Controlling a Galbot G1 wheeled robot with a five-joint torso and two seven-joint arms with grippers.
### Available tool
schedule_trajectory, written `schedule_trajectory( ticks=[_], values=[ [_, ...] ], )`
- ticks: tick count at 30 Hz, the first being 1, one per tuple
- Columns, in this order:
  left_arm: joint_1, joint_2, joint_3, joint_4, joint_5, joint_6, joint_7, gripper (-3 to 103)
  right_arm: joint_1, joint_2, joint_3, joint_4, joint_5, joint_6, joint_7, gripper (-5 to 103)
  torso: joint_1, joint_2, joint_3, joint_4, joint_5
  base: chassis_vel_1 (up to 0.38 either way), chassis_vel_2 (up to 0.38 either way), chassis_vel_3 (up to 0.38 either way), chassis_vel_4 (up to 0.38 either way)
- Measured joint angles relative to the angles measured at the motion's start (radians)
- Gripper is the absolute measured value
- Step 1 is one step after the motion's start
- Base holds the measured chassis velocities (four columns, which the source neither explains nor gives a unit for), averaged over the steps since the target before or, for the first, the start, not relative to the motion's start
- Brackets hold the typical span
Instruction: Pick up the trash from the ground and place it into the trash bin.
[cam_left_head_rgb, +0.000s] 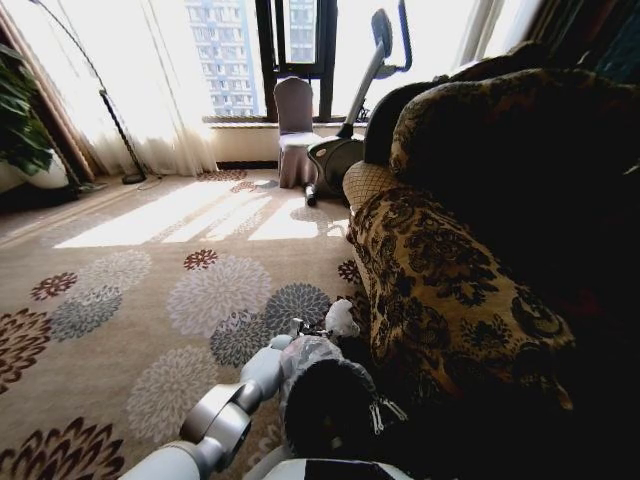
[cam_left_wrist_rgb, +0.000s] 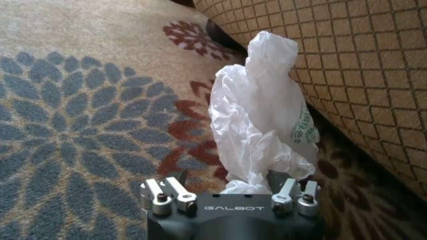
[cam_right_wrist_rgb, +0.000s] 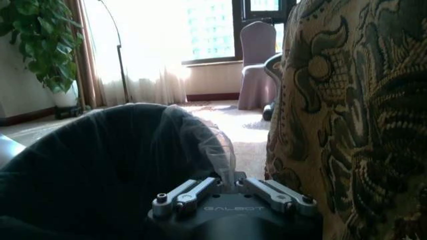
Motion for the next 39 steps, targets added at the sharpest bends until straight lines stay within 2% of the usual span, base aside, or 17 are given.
schedule_trajectory(
  ticks=[3, 10, 12, 19, 20, 24, 30, 37, 39],
  values=[
    [0.001, -0.001, -0.004, 0.000, 0.000, -0.006, 0.000, 77, 0.001, 0.002, -0.001, -0.003, 0.000, 0.000, -0.001, 4, 0.000, 0.000, 0.000, 0.0001, 0.0000, 0.000, 0.000, 0.000, 0.000],
    [0.013, 0.008, -0.013, -0.008, -0.027, -0.020, -0.005, 53, -0.010, 0.006, -0.003, -0.007, -0.001, 0.011, -0.002, 4, 0.000, 0.000, 0.000, -0.0002, -0.0001, 0.000, 0.000, 0.000, 0.000],
    [0.016, 0.011, -0.014, -0.012, -0.034, -0.020, -0.006, 53, -0.012, 0.006, -0.002, -0.007, -0.001, 0.012, -0.002, 4, 0.000, 0.000, 0.000, -0.0001, -0.0001, 0.000, 0.000, 0.000, 0.000],
    [0.035, 0.025, -0.019, -0.031, -0.056, -0.020, -0.006, 30, -0.013, 0.009, -0.001, -0.007, -0.002, 0.013, -0.004, 4, 0.000, 0.000, 0.000, -0.0002, -0.0003, 0.000, 0.000, 0.000, 0.000],
    [0.035, 0.025, -0.019, -0.031, -0.056, -0.020, -0.006, 30, -0.013, 0.009, -0.001, -0.007, -0.002, 0.013, -0.004, 4, 0.000, 0.000, 0.000, -0.0002, -0.0003, 0.000, 0.000, 0.000, 0.000],
    [0.041, 0.039, -0.019, -0.046, -0.079, -0.022, -0.016, 22, 0.019, 0.011, -0.009, -0.025, -0.001, 0.020, 0.004, 4, 0.000, 0.000, 0.000, 0.0000, 0.0001, 0.000, 0.000, 0.000, 0.000],
    [0.059, 0.071, -0.017, -0.084, -0.105, -0.029, -0.031, 2, 0.097, 0.000, -0.008, -0.042, -0.019, 0.034, 0.039, 4, 0.000, 0.000, 0.000, -0.0002, -0.0002, 0.000, 0.000, 0.000, 0.000],
    [0.066, 0.104, -0.015, -0.110, -0.107, -0.049, -0.047, 0, 0.124, -0.026, 0.005, -0.029, -0.018, 0.012, 0.056, 4, 0.000, 0.000, 0.000, -0.0002, -0.0003, 0.000, 0.000, 0.000, 0.000],
    [0.077, 0.131, -0.015, -0.166, -0.106, -0.056, -0.085, 0, 0.127, -0.037, 0.004, -0.028, -0.013, 0.003, 0.057, 4, 0.000, 0.000, 0.000, -0.0003, -0.0002, 0.000, 0.000, 0.000, 0.000]
  ],
)
